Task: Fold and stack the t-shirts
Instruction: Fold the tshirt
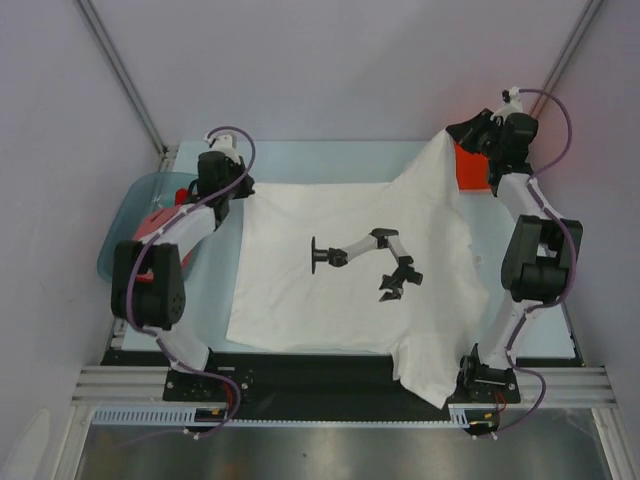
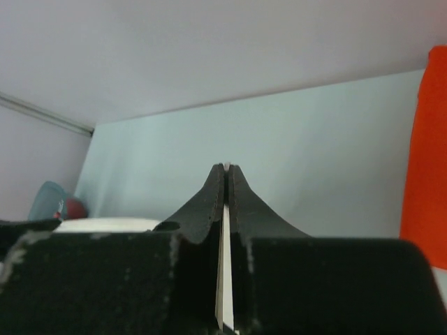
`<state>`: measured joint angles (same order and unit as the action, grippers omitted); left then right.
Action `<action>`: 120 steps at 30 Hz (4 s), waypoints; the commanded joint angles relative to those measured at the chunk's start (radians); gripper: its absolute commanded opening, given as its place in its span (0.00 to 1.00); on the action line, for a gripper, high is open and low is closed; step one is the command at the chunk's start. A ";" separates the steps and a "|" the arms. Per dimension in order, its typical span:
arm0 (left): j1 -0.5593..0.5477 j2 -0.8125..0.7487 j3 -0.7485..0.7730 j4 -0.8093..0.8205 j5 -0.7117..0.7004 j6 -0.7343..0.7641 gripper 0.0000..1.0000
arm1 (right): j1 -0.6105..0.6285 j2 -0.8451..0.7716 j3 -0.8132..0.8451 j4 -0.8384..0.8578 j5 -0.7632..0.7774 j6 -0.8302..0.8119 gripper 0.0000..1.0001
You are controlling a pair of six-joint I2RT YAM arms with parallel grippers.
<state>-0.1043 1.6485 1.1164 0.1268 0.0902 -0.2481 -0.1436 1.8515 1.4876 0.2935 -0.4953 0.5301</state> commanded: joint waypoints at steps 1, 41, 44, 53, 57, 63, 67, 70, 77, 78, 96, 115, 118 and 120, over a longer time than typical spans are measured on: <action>0.006 0.144 0.155 0.056 0.005 0.059 0.00 | 0.007 0.167 0.219 0.023 -0.046 -0.062 0.00; 0.087 0.217 0.341 -0.335 -0.196 0.162 0.00 | 0.052 0.118 0.350 -0.570 0.014 -0.127 0.00; 0.100 0.240 0.359 -0.339 -0.167 0.156 0.00 | 0.056 0.133 0.349 -0.554 0.020 -0.119 0.00; 0.100 0.324 0.454 -0.372 -0.052 0.138 0.00 | 0.030 0.161 0.407 -0.587 0.040 -0.154 0.00; 0.100 0.353 0.485 -0.394 -0.023 0.127 0.00 | -0.017 0.155 0.431 -0.596 0.057 -0.159 0.00; 0.100 0.390 0.507 -0.394 -0.012 0.124 0.01 | -0.042 0.205 0.513 -0.582 0.052 -0.166 0.00; 0.100 0.402 0.519 -0.388 -0.018 0.125 0.00 | -0.040 0.253 0.597 -0.608 0.058 -0.176 0.00; 0.100 0.405 0.536 -0.397 -0.012 0.127 0.00 | -0.036 0.270 0.640 -0.636 0.058 -0.177 0.00; 0.100 0.358 0.507 -0.432 0.026 0.122 0.00 | 0.002 0.204 0.582 -0.767 0.081 -0.197 0.00; 0.100 0.347 0.493 -0.434 0.032 0.121 0.00 | 0.004 0.184 0.564 -0.781 0.092 -0.199 0.00; 0.069 0.076 0.171 -0.544 -0.003 0.029 0.00 | -0.093 -0.215 0.016 -0.962 0.175 -0.193 0.00; 0.031 -0.004 -0.029 -0.544 -0.041 0.007 0.00 | -0.145 -0.310 -0.240 -1.025 0.265 -0.193 0.00; 0.029 -0.001 -0.033 -0.546 -0.058 0.003 0.00 | -0.145 -0.305 -0.251 -1.024 0.265 -0.190 0.00; 0.029 0.008 -0.030 -0.553 -0.060 0.009 0.00 | -0.146 -0.301 -0.254 -1.033 0.262 -0.190 0.00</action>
<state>-0.0708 1.6836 1.0897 -0.4259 0.0639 -0.2348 -0.2836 1.5749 1.2320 -0.7315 -0.2581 0.3466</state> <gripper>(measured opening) 0.012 0.020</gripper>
